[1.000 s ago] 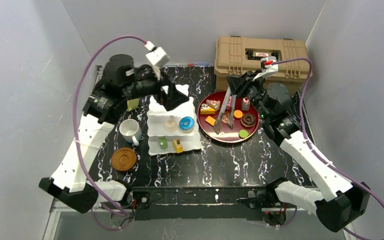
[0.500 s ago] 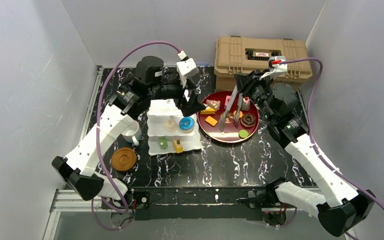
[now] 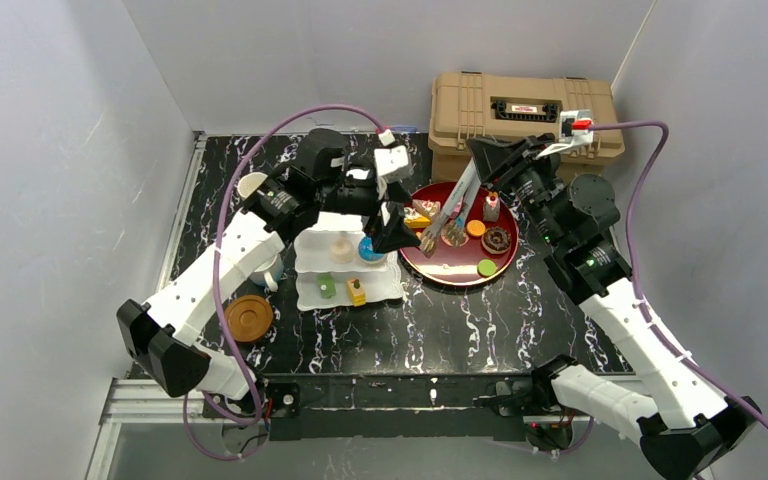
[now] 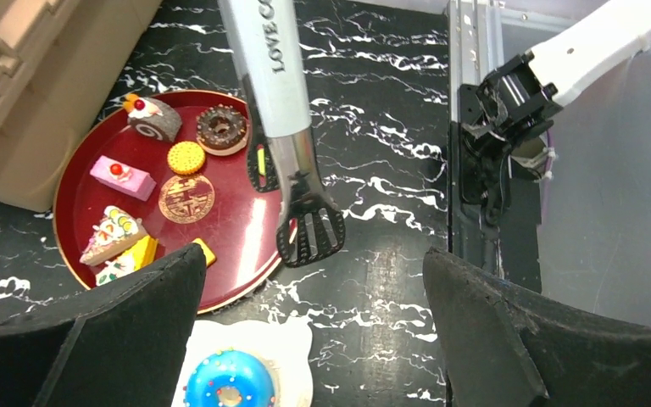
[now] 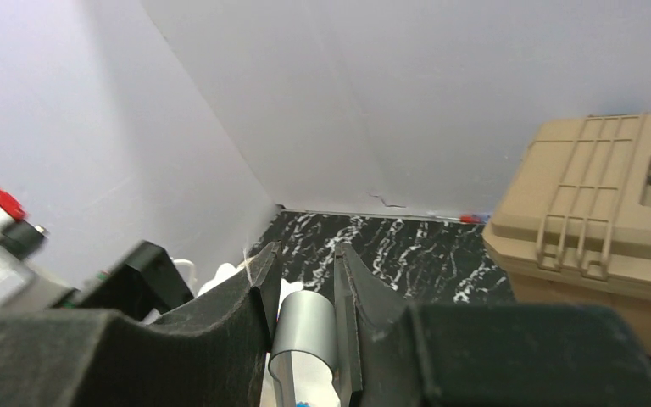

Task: Serve the afternoon tea
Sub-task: Adjust the clamp.

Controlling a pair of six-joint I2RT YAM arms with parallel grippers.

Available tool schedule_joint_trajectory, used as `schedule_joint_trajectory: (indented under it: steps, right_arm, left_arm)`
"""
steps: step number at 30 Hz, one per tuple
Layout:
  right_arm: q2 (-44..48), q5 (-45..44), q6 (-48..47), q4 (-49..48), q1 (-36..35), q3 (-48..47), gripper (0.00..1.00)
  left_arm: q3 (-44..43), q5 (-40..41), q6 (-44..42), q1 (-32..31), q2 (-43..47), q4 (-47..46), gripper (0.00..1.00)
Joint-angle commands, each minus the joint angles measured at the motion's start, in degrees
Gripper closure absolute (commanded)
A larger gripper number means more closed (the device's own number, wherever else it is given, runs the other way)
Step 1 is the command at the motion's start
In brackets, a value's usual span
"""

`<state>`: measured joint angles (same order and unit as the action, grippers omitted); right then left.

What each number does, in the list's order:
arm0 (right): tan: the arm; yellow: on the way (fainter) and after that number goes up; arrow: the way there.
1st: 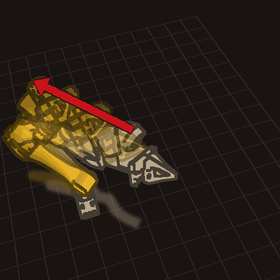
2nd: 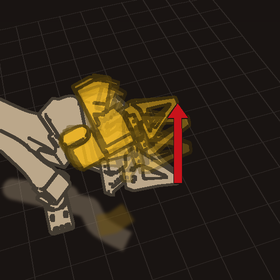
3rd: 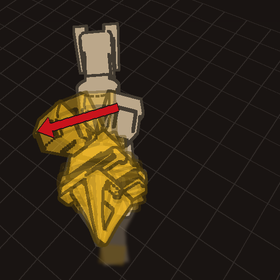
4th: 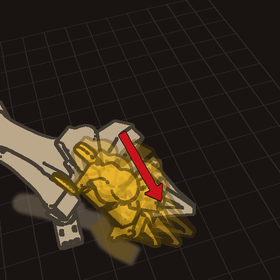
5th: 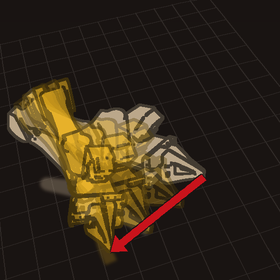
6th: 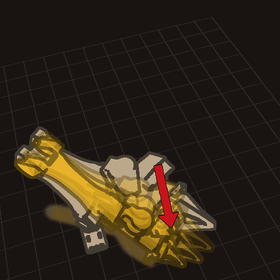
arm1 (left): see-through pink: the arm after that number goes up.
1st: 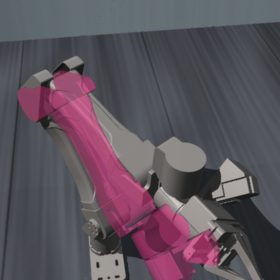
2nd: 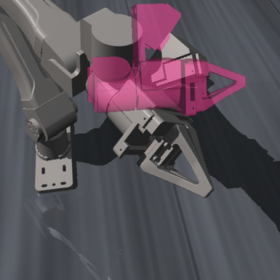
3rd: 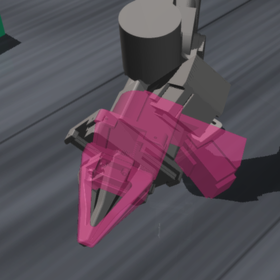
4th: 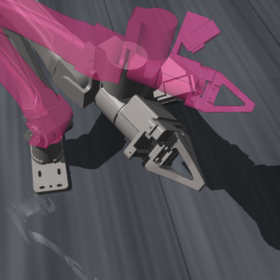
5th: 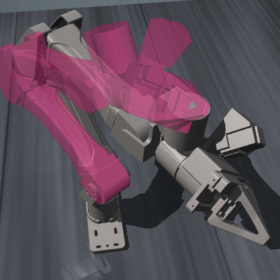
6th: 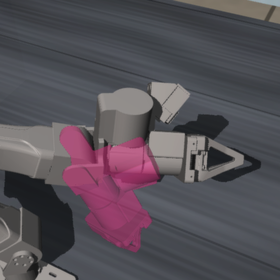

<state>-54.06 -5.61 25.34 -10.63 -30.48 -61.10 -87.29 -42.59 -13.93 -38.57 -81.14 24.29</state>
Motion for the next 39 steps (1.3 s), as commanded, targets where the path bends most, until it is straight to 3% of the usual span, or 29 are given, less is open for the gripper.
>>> schedule_joint_trajectory:
  steps: [1, 7, 9, 12, 18, 22, 24, 27, 29, 33, 35, 39]
  right_arm:
    - [-0.03, 2.39, 5.05, -7.76, 0.16, -3.32, 0.99]
    - [-0.25, 5.2, 8.66, -11.05, 0.15, -2.8, 0.98]
    - [-0.12, 5.17, 9.12, -11.16, 0.16, -2.88, 0.98]
    - [0.05, 3.56, 9.12, -10.98, 0.16, -2.67, 0.98]
    - [-1.65, 0.58, 9.11, -10.07, 0.16, -2.62, 0.99]
    - [-2.1, -1.45, 8.61, -9.67, 0.16, -2.09, 0.99]
    - [-1.95, -2.14, 8.19, -9.39, 0.16, -1.92, 0.99]
    - [-1.92, -2.6, 8.06, -8.9, 0.16, -1.75, 0.99]
    - [-1.9, -3.07, 8.17, -8.79, 0.16, -1.59, 0.99]
    - [-2.25, -3.27, 8.97, -8.92, 0.16, -1.23, 0.98]
    - [-2.72, -2.55, 9.91, -8.41, 0.16, -1.33, 0.82]
    - [-3.15, -1.64, 10.24, -2.53, 0.16, -3.67, 0.39]
  left_arm:
    - [2.79, 0.37, -2.79, -2.13, 1.61, -3.82, 0.02]
    - [0.97, -6.28, -3.36, -2.15, 0.93, -6.16, 0.09]
    - [0.34, -5.76, -2.63, -2.23, 0.12, -6.12, 0.16]
    - [0.43, -2.23, -2.13, -2.92, -0.23, -6.52, 0.24]
    - [3.15, 17.73, -6.76, -6.87, -0.6, -11.79, 0.28]
    - [2.05, 19.44, -6.46, -6.98, -1.83, -11.83, 0.33]
    - [2.08, 18.95, -5.83, -7.12, -2.03, -12.07, 0.41]
    - [1.71, 19.41, -5.91, -7.39, -2.73, -11.99, 0.68]
    - [1.55, 19.95, -6.28, -7.39, -3.25, -12.03, 0.81]
    - [0.7, 20.58, -5.66, -7.49, -4.3, -12.67, 0.84]
    - [0.14, 21.1, -5.5, -7.75, -4.67, -12.88, 0.87]
    - [-0.64, 22.68, -5.9, -7.81, -5.08, -14.27, 0.91]
